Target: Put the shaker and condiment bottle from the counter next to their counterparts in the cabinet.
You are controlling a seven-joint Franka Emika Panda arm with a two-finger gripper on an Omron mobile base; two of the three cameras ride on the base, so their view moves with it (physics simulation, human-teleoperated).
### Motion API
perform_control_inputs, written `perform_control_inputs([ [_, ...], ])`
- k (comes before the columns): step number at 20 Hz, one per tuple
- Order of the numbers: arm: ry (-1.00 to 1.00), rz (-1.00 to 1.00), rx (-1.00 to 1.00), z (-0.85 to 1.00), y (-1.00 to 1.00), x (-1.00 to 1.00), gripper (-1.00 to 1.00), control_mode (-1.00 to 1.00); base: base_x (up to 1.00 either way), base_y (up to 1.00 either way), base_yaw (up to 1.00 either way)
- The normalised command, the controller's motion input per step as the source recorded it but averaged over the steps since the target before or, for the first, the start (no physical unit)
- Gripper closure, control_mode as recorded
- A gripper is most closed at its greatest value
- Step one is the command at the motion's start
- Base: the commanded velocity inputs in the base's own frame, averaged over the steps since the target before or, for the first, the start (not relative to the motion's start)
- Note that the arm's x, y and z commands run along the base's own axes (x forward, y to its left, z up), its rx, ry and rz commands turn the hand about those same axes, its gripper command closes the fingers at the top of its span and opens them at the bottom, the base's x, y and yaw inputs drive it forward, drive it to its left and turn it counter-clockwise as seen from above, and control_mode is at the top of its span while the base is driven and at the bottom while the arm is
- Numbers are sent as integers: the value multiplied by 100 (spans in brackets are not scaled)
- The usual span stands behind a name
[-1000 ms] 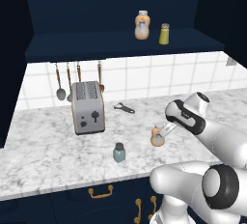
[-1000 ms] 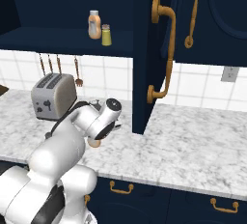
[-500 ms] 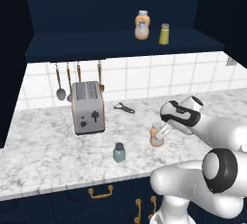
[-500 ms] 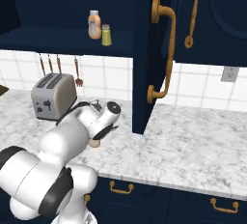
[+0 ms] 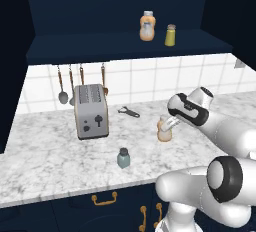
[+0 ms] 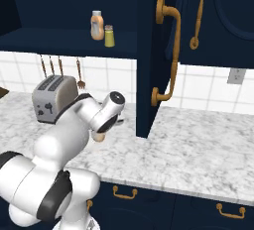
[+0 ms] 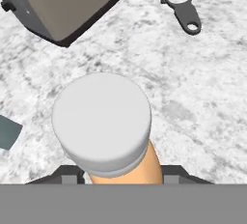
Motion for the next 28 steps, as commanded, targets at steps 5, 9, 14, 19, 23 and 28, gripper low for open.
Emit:
perform_control_inputs([
  [5, -17, -17, -9, 84, 13, -3, 100, -100, 0, 0, 0],
  [9, -17, -19, -1, 99, 0, -1, 100, -100, 0, 0, 0],
  [14, -13, -26, 0, 92, -6, -13, 100, -100, 0, 0, 0],
  [19, -12, -30, 0, 100, -4, -11, 100, -100, 0, 0, 0],
  [23, -8, -29, 0, 94, -1, -4, 100, -100, 0, 0, 0],
  [28, -7, -21, 7, 90, -4, -20, 100, -100, 0, 0, 0],
])
